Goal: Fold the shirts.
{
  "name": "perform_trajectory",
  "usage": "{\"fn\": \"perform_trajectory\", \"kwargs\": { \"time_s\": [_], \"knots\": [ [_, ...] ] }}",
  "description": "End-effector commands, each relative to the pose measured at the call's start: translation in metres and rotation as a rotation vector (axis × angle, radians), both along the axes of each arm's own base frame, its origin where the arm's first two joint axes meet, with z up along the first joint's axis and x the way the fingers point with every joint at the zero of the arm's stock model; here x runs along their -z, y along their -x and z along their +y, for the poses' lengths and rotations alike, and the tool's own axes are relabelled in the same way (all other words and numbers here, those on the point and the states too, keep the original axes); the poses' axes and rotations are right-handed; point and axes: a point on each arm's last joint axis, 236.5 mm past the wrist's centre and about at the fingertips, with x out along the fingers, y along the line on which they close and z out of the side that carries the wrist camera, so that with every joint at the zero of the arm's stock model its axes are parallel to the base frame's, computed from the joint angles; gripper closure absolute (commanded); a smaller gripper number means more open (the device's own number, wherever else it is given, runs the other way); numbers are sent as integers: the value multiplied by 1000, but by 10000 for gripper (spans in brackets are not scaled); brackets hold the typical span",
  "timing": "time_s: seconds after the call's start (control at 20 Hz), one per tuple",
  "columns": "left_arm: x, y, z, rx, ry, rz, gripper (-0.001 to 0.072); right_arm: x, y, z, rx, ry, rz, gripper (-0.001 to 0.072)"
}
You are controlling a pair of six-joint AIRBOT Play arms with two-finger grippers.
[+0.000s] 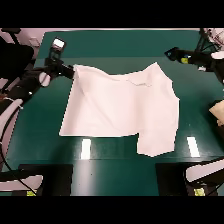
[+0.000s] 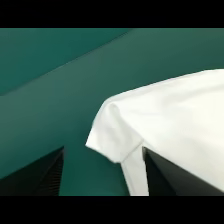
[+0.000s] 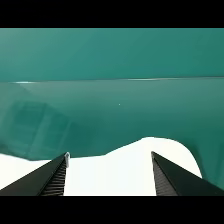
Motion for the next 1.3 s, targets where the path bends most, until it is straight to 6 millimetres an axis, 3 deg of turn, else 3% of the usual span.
{"fn": "perform_trajectory", "kwargs": {
  "time_s": [0.0,0.1,0.2,0.3,0.4,0.55,0.65,0.85,0.9,0.95,1.05,1.25],
  "knots": [
    [11,33,66,-179,98,226,168,-7,29,-25,-39,-33,141,125],
    [14,70,84,-231,174,367,168,17,70,-47,-36,-28,333,125],
    [5,102,76,-194,226,451,168,29,114,-50,-77,-86,449,125],
    [-1,131,62,-168,288,507,168,36,143,-56,-42,-126,498,126],
    [10,167,43,-132,331,626,167,36,169,-59,5,-145,513,126],
    [46,222,8,-67,442,868,166,26,201,-57,44,-157,511,125],
    [68,242,-10,-53,524,956,166,19,221,-60,112,-183,520,126],
    [115,276,-2,-149,513,1079,156,13,256,-73,238,-220,501,126],
    [125,286,-1,-179,519,1118,20,14,265,-77,274,-225,491,126],
    [133,294,-1,-201,544,1145,24,15,272,-82,309,-229,481,127],
    [147,304,11,-278,591,1175,24,19,282,-86,366,-235,459,127],
    [163,314,41,-395,630,1178,25,36,288,-68,339,-248,493,127]
  ]
}}
